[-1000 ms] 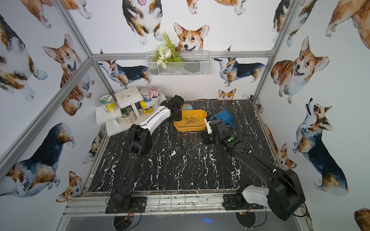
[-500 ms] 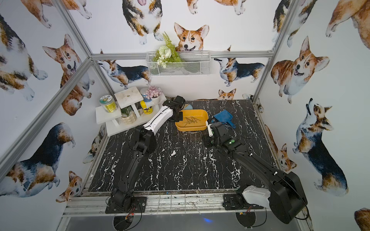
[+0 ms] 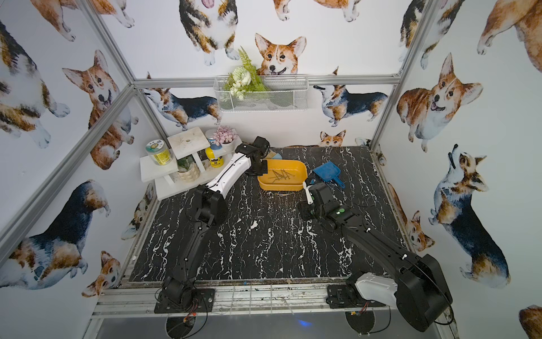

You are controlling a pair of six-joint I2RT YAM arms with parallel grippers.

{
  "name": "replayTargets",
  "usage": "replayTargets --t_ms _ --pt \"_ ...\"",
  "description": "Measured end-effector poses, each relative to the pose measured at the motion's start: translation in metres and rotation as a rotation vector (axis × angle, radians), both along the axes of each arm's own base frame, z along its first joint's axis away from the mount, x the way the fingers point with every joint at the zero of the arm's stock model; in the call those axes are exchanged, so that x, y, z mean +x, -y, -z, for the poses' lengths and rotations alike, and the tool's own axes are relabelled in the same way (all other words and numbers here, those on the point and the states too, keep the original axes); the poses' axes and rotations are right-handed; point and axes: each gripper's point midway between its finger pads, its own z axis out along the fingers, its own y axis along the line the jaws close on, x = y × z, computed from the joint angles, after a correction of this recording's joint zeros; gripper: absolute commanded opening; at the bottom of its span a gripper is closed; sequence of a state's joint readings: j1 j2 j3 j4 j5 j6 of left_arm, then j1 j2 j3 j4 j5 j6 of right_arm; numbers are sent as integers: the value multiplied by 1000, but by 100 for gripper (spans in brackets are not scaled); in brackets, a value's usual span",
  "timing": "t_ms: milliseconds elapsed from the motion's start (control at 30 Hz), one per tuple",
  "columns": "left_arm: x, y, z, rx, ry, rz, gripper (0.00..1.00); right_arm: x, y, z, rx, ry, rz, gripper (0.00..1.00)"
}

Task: Put the nails on the desktop into the storage box
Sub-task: Pick up the storage box at the center of the board, then place the storage box at the center of the board.

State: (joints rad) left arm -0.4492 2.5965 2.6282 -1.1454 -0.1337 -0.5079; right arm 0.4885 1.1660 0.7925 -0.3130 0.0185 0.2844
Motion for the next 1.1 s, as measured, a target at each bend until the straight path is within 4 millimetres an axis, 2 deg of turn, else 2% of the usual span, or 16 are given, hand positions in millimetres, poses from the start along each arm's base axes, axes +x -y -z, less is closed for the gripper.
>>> replayTargets --t_ms 200,333,467,633,800,967,1100 --pt "-16 -5 -59 -35 66 12 0 3 2 1 -6 -1 11 51" --pt "-47 -19 -68 -34 54 13 0 7 4 -4 -1 9 20 51" --pt "-89 -44 -70 -49 50 -4 0 10 6 -11 6 25 31 51" --pt "-143 -81 -66 -93 71 -66 0 16 9 -21 16 44 46 51" --pt "-186 -110 -46 -153 77 -134 0 26 9 -22 12 37 57 51" --pt "-207 -131 -13 -165 48 -191 0 44 1 -11 -5 -6 51 51" --pt "-208 -147 4 -182 44 -240 0 63 -7 4 -14 -51 50 50"
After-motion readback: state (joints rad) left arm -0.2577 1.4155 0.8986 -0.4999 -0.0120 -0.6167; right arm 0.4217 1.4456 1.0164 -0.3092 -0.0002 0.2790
